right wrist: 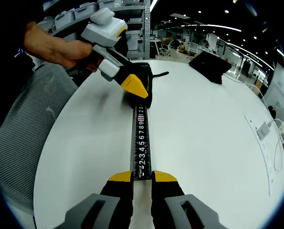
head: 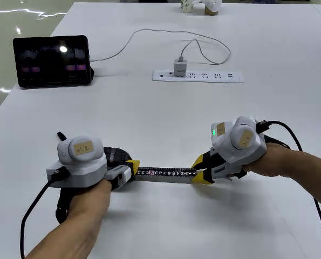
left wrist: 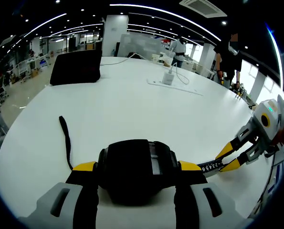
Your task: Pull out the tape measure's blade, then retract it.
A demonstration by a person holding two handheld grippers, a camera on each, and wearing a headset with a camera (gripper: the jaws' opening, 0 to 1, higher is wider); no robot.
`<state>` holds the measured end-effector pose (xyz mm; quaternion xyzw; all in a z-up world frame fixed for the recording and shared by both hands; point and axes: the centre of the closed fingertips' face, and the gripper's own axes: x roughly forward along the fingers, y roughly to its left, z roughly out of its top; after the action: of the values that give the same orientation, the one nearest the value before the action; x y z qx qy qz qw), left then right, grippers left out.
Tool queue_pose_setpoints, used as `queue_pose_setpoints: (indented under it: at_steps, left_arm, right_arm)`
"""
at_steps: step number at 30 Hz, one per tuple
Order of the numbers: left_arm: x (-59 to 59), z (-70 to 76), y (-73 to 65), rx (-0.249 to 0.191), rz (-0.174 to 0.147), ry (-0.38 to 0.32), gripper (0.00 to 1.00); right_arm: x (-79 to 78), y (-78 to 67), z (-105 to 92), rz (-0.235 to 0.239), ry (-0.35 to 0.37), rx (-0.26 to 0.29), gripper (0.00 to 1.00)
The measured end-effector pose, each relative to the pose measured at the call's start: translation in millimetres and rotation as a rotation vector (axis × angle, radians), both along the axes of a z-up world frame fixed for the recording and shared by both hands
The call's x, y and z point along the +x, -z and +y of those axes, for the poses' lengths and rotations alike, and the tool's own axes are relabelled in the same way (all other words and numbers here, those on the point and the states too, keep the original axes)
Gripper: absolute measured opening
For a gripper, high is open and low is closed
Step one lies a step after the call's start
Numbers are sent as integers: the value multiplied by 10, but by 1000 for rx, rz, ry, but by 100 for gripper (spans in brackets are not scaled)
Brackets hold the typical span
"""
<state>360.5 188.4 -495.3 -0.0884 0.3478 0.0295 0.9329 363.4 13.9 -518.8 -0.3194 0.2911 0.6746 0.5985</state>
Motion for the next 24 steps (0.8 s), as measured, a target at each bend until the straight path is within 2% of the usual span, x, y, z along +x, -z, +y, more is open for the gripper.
queue_pose_setpoints:
  at_steps: [17, 24]
  left_arm:
    - [-7, 1, -2, 1, -1, 2, 59]
    - [-10, 0, -5, 2, -3, 1, 58]
  right_arm:
    - [12, 4, 10, 0, 2, -1, 10]
    - [2, 7, 79, 3, -1, 8, 10]
